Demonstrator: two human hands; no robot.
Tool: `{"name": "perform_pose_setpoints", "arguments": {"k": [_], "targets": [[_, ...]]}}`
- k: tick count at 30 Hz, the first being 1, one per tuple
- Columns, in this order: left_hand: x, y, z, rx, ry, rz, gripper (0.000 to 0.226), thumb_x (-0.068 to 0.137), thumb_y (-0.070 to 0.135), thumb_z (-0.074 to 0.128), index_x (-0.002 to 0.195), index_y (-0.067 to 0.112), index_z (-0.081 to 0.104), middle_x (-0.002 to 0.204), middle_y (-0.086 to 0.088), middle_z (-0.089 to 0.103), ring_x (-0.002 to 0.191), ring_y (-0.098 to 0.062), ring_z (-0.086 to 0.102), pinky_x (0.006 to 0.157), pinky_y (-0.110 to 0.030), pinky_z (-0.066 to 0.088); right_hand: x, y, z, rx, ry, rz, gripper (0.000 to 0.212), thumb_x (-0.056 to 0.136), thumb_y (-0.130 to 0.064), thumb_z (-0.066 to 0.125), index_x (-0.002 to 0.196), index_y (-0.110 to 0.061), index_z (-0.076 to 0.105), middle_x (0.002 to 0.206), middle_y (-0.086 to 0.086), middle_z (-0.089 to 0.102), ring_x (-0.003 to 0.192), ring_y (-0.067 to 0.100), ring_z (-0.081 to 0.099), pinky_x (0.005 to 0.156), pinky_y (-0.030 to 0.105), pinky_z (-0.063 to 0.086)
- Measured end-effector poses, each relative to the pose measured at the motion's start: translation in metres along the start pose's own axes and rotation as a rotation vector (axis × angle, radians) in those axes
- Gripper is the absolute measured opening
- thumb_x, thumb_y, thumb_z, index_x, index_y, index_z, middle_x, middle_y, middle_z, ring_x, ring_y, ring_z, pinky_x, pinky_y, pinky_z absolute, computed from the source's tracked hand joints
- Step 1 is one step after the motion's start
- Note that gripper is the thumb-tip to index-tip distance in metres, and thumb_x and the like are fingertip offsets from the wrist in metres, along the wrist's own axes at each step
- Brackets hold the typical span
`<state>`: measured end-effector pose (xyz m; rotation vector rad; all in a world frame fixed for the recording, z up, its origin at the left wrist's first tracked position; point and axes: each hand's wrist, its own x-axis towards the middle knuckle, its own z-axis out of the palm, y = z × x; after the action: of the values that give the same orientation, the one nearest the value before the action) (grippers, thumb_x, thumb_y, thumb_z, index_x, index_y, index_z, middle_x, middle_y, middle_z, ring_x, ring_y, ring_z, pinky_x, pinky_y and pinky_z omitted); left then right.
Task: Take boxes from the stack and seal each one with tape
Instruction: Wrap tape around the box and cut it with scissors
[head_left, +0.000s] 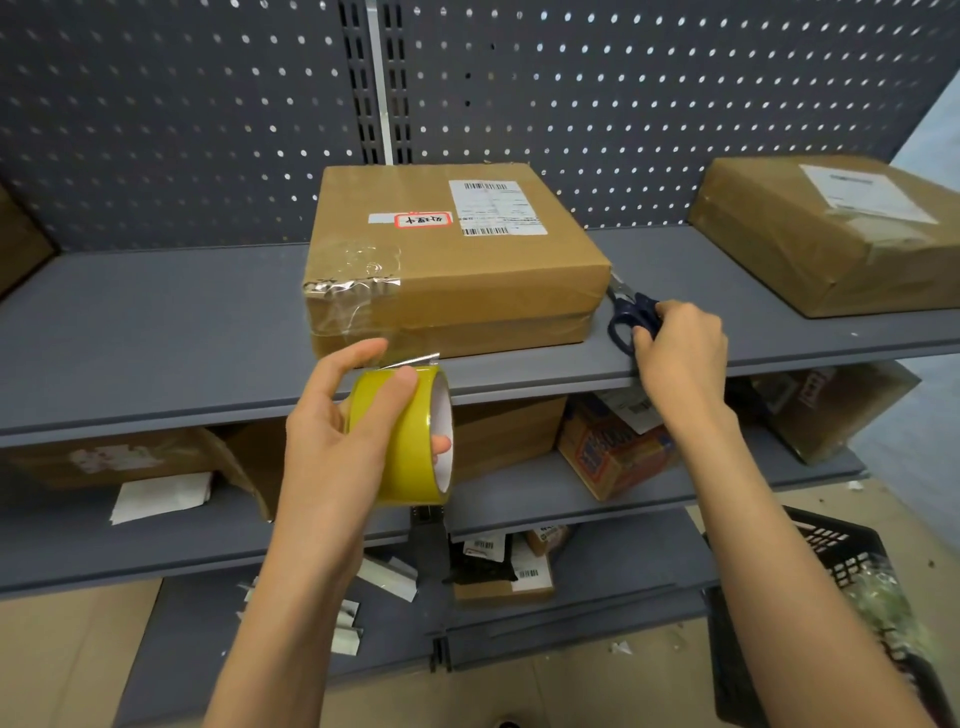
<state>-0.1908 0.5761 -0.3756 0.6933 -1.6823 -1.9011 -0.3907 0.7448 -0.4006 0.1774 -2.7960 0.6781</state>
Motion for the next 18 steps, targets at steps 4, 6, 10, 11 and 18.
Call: {"name": "perform_pose_setpoints", "arguments": {"k": [4,6,10,11,18], "targets": [[-0.002,0.003,0.006,-0.002,-0.036,0.0,0.037,0.08,0.028,0.067,0.115,0.036,0.06,0.1,-0.007,0.066,0.063,-0.023,0.07,0.051,-0.023,0.053,0.001,-0.001,-0.002,-0.004,-0.009,0.002,0.025,0.096,-0.015,0.052,0.111,0.002,0.062,0.107,0.023,0.062,0.103,0.039,0.054,0.072,0.034,0.036],[-0.002,0.004,0.007,0.001,-0.041,0.005,0.037,0.079,0.028,0.068,0.115,0.036,0.06,0.101,-0.009,0.067,0.063,-0.024,0.071,0.05,-0.023,0.053,0.001,-0.001,-0.004,0.001,-0.002,-0.02,0.025,0.097,-0.014,0.051,0.113,0.002,0.063,0.109,0.022,0.063,0.104,0.038,0.054,0.075,0.035,0.04],[-0.004,0.007,0.008,-0.015,-0.033,0.012,0.031,0.081,0.026,0.066,0.111,0.032,0.062,0.099,-0.008,0.066,0.056,-0.021,0.069,0.049,-0.023,0.053,0.003,-0.003,-0.014,0.092,0.095,-0.06,0.031,0.098,-0.011,0.049,0.125,0.0,0.058,0.12,0.02,0.062,0.113,0.035,0.055,0.092,0.04,0.043],[-0.004,0.007,0.007,-0.02,-0.027,0.016,0.027,0.082,0.025,0.065,0.108,0.031,0.063,0.1,-0.009,0.066,0.056,-0.02,0.069,0.048,-0.023,0.053,0.004,-0.005,-0.017,0.116,0.12,-0.075,0.032,0.098,-0.011,0.049,0.126,-0.001,0.058,0.12,0.019,0.062,0.114,0.034,0.055,0.093,0.04,0.043],[-0.004,0.011,-0.002,-0.039,0.021,0.028,0.012,0.088,0.022,0.062,0.099,0.028,0.062,0.091,-0.006,0.067,0.052,-0.018,0.068,0.045,-0.026,0.053,0.007,-0.023,-0.03,0.216,0.175,-0.17,0.031,0.096,-0.012,0.051,0.122,-0.003,0.062,0.118,0.014,0.065,0.113,0.027,0.057,0.095,0.037,0.042]]}}
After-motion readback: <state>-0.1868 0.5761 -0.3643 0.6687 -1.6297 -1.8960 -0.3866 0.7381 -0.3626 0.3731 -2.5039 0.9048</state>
